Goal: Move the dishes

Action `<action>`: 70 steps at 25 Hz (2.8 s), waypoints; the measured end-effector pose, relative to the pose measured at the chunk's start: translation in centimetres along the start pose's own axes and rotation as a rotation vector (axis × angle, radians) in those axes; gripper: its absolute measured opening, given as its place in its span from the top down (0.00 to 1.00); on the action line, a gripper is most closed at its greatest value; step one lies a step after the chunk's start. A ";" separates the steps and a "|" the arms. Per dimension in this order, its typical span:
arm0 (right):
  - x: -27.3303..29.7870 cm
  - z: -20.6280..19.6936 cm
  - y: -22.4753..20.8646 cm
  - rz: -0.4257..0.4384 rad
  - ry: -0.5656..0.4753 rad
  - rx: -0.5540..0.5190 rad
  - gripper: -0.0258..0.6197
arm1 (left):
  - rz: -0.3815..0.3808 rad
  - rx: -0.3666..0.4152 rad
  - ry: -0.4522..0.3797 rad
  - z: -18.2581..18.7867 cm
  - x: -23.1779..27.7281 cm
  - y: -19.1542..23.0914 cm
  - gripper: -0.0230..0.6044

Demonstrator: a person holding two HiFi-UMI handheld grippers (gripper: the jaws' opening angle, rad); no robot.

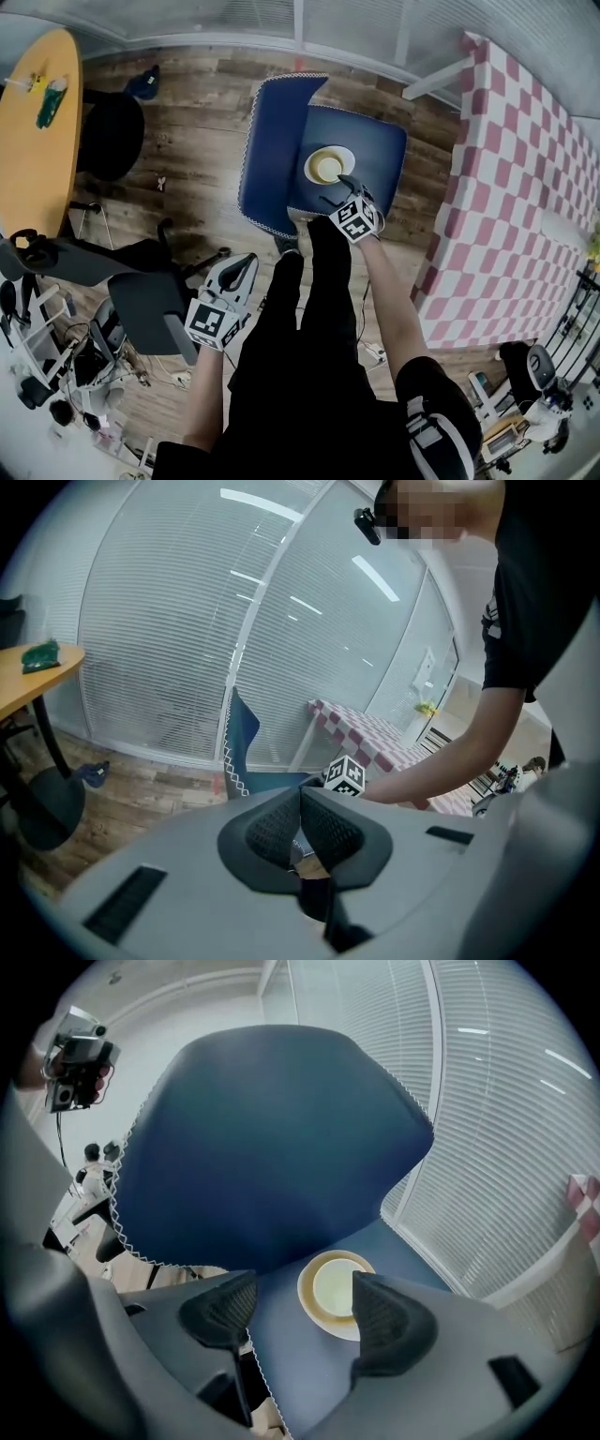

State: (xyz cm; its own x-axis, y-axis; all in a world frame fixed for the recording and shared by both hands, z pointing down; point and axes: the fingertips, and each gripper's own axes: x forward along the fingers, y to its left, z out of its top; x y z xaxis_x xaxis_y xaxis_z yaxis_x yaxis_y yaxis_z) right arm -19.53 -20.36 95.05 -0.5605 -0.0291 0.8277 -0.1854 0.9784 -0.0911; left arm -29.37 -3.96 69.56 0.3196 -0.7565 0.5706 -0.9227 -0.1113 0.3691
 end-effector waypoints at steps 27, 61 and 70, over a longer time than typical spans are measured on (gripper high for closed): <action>10.7 -4.3 -2.1 -0.013 0.224 -0.222 0.70 | -0.039 -0.139 0.042 -4.9 4.2 1.5 0.93; -9.7 4.1 -1.1 -0.239 0.190 -0.312 0.91 | -0.177 0.099 -0.065 5.9 -3.5 -6.4 0.93; -19.0 3.9 0.8 -0.337 0.201 -0.286 0.91 | -0.232 0.208 -0.119 7.8 -7.3 -10.7 0.93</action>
State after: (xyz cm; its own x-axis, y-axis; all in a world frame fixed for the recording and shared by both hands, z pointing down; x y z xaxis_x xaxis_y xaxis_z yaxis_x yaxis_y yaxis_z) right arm -12.19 -19.82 77.11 -0.3351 -0.3415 0.8781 -0.0847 0.9391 0.3330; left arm -23.51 -2.29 55.80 0.5100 -0.7643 0.3946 -0.8566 -0.4092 0.3144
